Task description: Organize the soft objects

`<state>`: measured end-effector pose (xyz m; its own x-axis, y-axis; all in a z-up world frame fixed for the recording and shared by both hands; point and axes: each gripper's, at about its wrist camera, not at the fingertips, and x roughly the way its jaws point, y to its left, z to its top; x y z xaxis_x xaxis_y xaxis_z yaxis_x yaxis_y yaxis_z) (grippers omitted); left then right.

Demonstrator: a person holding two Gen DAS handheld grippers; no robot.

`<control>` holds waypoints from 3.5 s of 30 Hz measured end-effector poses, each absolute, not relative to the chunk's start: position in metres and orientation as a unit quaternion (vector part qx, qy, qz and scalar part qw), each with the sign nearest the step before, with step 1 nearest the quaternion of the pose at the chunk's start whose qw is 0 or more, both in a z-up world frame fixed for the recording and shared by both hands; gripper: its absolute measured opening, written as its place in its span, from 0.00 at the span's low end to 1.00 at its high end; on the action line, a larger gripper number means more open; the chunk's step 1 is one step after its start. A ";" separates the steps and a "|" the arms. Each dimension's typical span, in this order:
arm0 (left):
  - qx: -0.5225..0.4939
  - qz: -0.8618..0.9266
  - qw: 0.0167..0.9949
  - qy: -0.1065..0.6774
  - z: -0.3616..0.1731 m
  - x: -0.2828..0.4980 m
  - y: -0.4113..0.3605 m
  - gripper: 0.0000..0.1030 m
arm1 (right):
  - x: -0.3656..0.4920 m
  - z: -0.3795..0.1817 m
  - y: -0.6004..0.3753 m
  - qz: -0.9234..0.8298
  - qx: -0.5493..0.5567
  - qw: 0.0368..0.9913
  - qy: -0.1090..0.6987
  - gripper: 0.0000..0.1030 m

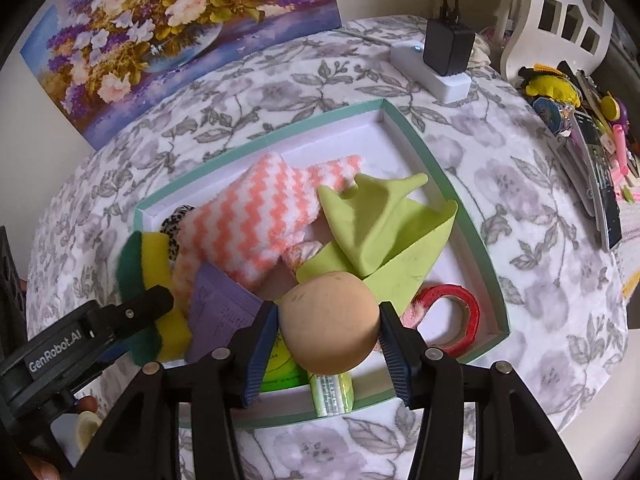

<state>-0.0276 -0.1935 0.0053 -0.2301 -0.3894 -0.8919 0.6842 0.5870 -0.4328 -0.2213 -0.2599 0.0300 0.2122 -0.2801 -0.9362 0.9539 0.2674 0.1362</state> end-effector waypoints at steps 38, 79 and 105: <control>0.266 -0.349 0.725 0.531 0.036 -0.031 -0.068 0.91 | -0.217 0.031 -0.163 -0.455 0.348 0.686 0.450 1.00; 0.289 -0.312 0.744 0.515 0.041 -0.025 -0.054 0.91 | -0.210 0.032 -0.153 -0.454 0.319 0.684 0.474 1.00; 0.294 -0.296 0.744 0.521 0.037 -0.022 -0.052 0.91 | -0.212 0.028 -0.157 -0.458 0.320 0.676 0.481 1.00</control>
<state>-0.0223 -0.0524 0.0366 0.2814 -0.1333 -0.9503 0.7471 0.6519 0.1298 -0.2123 -0.1571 0.0281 0.1184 -0.3102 -0.9433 0.9265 0.3761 -0.0073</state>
